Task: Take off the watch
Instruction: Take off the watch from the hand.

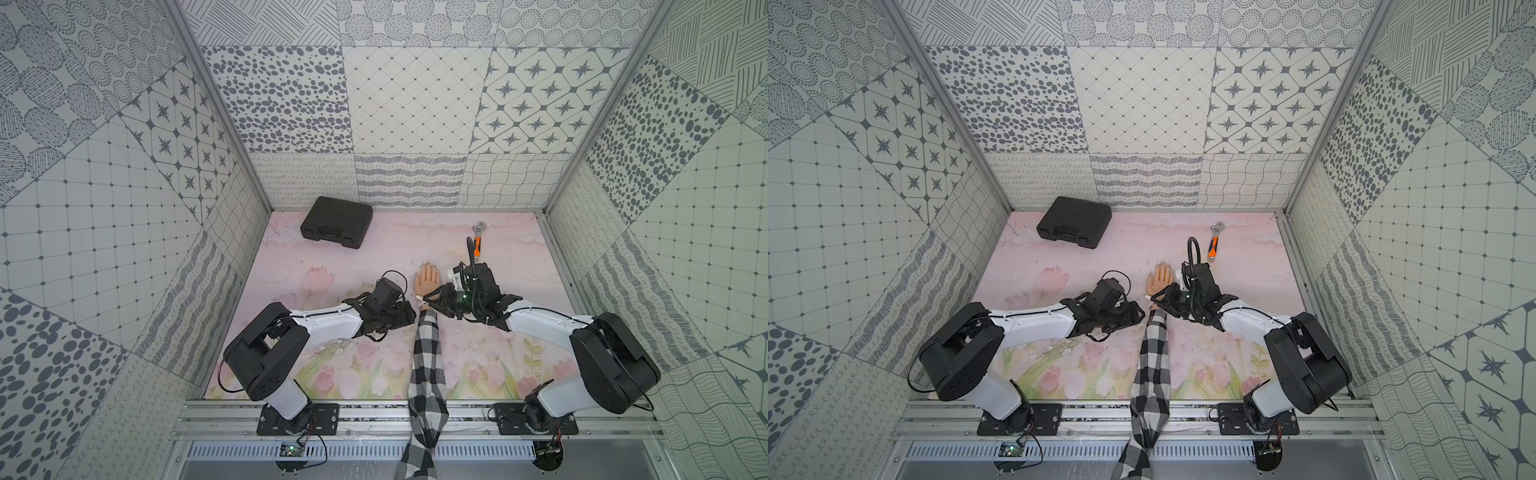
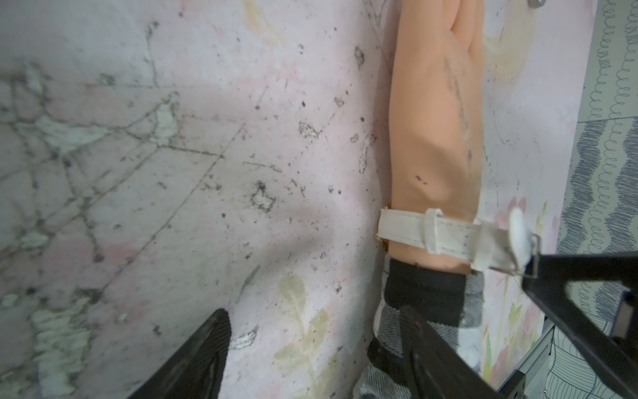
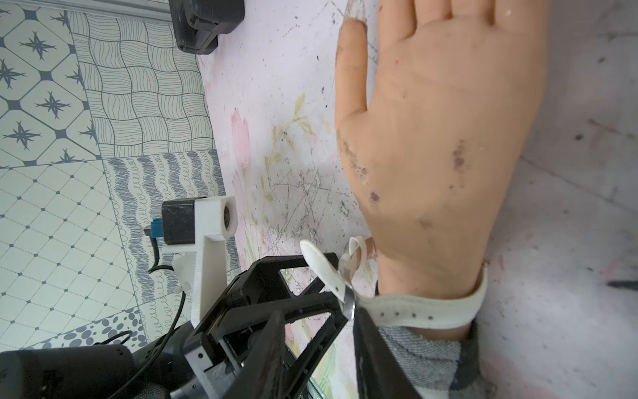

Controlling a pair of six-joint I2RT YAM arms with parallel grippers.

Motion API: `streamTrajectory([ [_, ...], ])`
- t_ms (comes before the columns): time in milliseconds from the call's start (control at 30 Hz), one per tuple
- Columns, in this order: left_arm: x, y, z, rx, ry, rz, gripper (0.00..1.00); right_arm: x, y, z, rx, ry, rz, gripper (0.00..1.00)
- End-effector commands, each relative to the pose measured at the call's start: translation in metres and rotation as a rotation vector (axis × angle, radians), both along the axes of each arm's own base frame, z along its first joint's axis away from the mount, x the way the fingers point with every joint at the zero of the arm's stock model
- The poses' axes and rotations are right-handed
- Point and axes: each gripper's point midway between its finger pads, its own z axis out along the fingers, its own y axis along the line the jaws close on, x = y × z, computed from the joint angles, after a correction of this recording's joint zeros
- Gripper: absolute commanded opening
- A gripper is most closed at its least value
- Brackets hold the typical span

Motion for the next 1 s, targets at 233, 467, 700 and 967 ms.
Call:
streamTrajectory([
  [233, 0.001, 0.000, -0.001, 0.000, -0.001, -0.003, 0.78, 0.008, 0.003, -0.005, -0.037, 0.001, -0.006, 0.25],
  [467, 0.001, 0.000, 0.000, -0.001, -0.004, -0.002, 0.78, 0.006, -0.003, -0.019, -0.098, 0.044, -0.017, 0.08],
  [700, 0.000, 0.007, 0.006, 0.009, -0.023, 0.009, 0.78, 0.012, 0.011, 0.000, -0.062, -0.001, 0.039, 0.00],
  [967, -0.006, 0.027, 0.010, 0.017, -0.031, 0.046, 0.79, 0.020, 0.048, 0.034, -0.053, -0.085, 0.163, 0.00],
])
